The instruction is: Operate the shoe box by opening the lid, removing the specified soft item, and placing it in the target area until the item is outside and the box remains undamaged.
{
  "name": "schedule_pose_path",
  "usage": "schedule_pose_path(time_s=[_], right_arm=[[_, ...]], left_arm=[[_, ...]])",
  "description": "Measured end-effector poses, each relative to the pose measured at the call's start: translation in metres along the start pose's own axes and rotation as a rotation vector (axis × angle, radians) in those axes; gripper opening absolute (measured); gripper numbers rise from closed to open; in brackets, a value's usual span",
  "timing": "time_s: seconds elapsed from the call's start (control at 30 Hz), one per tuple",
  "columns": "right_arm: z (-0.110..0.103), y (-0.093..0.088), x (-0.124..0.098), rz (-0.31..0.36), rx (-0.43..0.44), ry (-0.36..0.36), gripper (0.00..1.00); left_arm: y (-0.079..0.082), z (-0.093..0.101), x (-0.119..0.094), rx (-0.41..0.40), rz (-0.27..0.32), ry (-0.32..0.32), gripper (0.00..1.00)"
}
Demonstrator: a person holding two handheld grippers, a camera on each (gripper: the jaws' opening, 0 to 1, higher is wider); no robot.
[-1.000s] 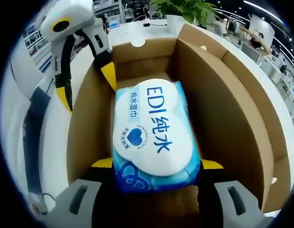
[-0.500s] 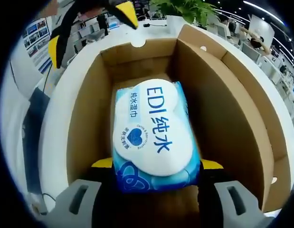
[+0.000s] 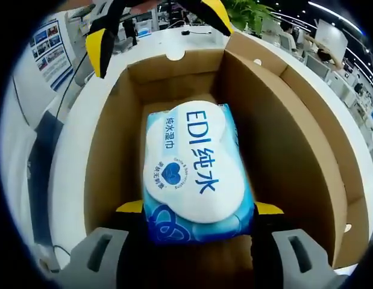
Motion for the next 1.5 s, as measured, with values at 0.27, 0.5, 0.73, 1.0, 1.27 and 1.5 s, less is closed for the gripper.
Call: schedule_pose_path(time_s=[0.27,0.5,0.73,1.0,1.27,1.5], right_arm=[[0.0,0.0,0.0,0.0,0.001,0.005,0.68],[0.001,0.001,0.0,-0.001,-0.001,0.009,0.69],[0.003,0.002,0.0,-0.011,-0.009,0.021,0.69],[0.004,0.002,0.0,-0.018,-0.01,0.036,0.71],[0.004,0.003,0.001,-0.029,-0.008,0.047,0.72],[0.006,0.003,0.005,-0.022,-0.008,0.063,0.74]], left_arm=[[-0.01,-0.004,0.029,0.034,-0.025,-0.063,0.85],[-0.023,-0.002,0.049,0.078,-0.091,-0.134,0.8],[-0.037,-0.004,0.067,0.076,-0.13,-0.172,0.84],[-0.042,-0.008,0.071,0.077,-0.125,-0.172,0.77],[-0.046,-0.009,0.073,0.071,-0.121,-0.175,0.79],[-0.05,-0.009,0.077,0.071,-0.135,-0.179,0.81]])
Point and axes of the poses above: the point that each gripper's makers call its tool centre point, and the gripper's own axes: x roughly forward along the fingers, z roughly to its right, y roughly out of its top, the point moved 7 cm from there along -x, roughly backward along the fingers, and after that the axes turned 10 degrees about z, right-handed, at the moved point
